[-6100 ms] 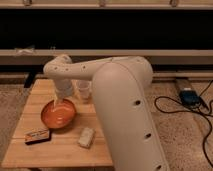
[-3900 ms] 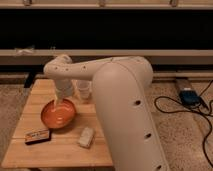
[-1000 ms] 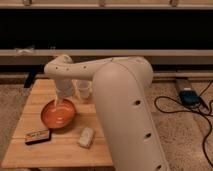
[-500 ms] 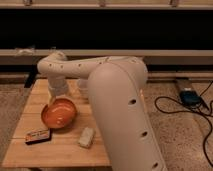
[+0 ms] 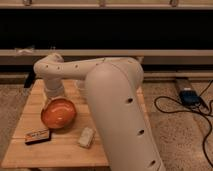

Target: Push the ceramic bowl across the table

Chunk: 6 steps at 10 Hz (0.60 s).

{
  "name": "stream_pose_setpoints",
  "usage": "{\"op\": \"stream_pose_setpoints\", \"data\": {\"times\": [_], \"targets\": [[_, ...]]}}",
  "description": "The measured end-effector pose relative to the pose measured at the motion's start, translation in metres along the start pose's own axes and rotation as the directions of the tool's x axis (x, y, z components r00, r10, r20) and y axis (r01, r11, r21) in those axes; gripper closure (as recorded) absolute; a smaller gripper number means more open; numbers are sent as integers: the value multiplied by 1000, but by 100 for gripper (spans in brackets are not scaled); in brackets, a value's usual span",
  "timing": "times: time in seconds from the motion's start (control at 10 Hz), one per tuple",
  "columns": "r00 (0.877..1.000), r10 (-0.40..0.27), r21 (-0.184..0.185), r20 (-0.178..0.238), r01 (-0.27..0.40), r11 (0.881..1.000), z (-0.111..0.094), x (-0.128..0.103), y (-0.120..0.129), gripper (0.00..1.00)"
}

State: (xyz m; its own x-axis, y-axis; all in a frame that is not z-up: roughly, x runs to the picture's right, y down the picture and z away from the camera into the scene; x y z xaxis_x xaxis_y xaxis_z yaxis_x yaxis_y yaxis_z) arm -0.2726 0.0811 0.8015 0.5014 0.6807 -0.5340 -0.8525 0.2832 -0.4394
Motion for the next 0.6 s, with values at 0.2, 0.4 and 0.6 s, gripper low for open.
{"op": "stream_pose_setpoints", "data": {"times": [0.2, 0.4, 0.6], "targets": [[999, 22, -3, -23, -22, 1000, 23, 4, 0, 20], [997, 57, -1, -58, -57, 998, 45, 9, -3, 20], [992, 90, 16, -91, -89, 996, 57, 16, -12, 20]]}}
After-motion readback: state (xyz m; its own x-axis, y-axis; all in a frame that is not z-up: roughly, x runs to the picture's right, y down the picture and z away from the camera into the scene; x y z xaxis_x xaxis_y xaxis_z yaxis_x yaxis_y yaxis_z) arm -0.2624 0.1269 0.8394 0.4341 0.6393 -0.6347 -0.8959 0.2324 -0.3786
